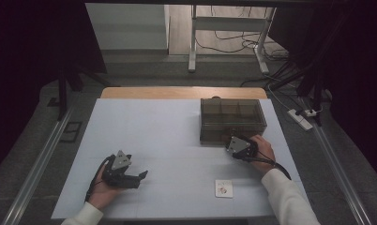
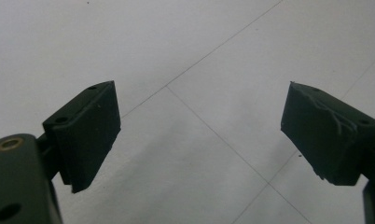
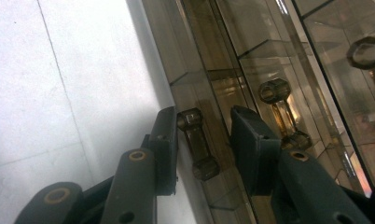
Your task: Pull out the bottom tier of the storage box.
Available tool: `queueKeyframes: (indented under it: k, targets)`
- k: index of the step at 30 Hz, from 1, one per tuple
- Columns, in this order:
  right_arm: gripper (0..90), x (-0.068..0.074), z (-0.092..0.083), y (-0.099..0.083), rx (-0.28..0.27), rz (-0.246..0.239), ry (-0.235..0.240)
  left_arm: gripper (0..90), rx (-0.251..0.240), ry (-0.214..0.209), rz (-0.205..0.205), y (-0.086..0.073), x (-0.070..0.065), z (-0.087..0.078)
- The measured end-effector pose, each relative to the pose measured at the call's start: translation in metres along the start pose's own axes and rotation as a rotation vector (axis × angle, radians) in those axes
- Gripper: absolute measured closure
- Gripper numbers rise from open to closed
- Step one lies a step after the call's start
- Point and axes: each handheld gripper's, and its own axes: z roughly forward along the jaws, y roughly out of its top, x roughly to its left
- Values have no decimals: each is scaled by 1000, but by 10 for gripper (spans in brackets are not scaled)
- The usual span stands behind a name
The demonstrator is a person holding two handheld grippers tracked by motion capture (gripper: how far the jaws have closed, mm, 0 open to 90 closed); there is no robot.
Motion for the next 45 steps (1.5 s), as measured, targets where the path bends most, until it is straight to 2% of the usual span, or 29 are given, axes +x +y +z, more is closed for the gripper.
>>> queueKeyframes:
  k: [7,22,34,45]
  targets:
    - [624,1,-1,0,-5,14,9,123,0,0,1,0,0,0]
    - [629,1,-3,1,-4,5,25,123,2,0,0,0,0,0]
    - [631,0,-6,1,-4,20,47,122,2,2,0,0,0,0]
    - [631,-1,-9,2,-21,32,55,122,2,4,1,-1,1,-1]
